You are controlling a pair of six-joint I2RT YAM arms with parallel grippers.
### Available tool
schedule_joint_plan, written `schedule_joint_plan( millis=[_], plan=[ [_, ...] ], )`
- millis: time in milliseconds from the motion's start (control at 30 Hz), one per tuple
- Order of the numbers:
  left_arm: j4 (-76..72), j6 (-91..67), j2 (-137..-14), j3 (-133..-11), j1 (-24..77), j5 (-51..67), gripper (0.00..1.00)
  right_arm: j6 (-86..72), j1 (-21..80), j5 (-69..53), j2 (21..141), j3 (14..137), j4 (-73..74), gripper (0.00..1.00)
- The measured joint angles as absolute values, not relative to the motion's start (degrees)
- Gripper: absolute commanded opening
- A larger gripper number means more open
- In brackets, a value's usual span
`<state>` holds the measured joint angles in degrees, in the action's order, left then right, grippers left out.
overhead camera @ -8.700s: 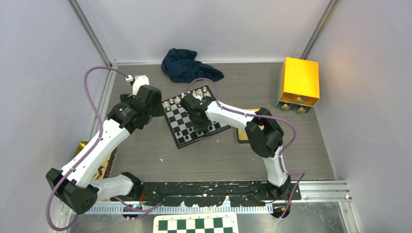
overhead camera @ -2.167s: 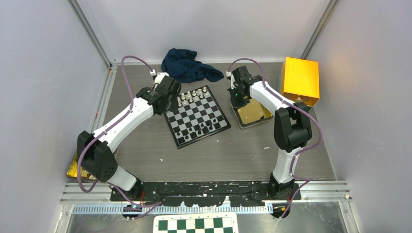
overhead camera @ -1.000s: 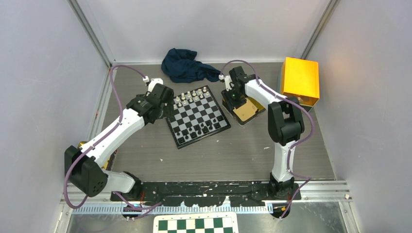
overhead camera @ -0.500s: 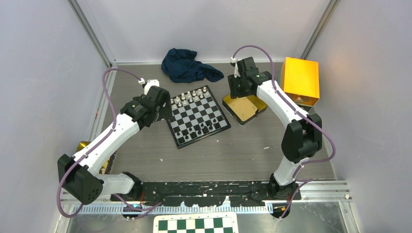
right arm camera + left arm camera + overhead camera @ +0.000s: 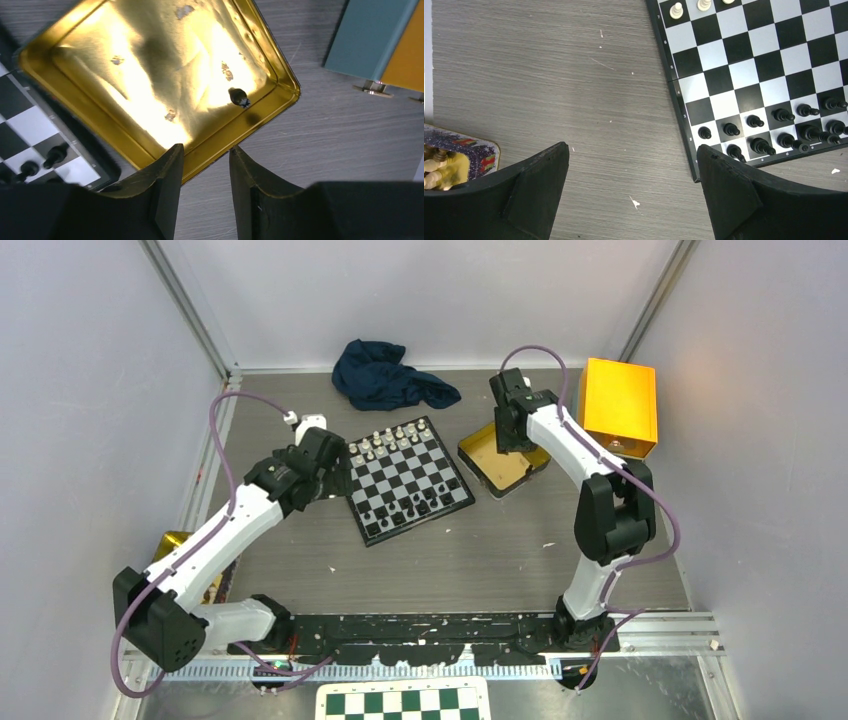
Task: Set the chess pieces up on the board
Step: Pick up the chess piece from the storage box.
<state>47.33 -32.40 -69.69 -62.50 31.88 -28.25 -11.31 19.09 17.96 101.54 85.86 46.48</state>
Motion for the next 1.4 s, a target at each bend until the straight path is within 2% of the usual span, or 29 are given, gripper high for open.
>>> schedule_joint_plan(
  millis=[1100,1400],
  plan=[
    [47.44,-26.83,-61.98,-56.10,32.25,-21.76,1.00,-14.96,10.22,16.34,117.08,90.85,48.38,0.47],
    [47.48,-26.52,-62.06,-56.07,32.29,-21.85,1.00,-14.98,9.74,15.25,119.02,91.33,47.57,0.42]
  ],
)
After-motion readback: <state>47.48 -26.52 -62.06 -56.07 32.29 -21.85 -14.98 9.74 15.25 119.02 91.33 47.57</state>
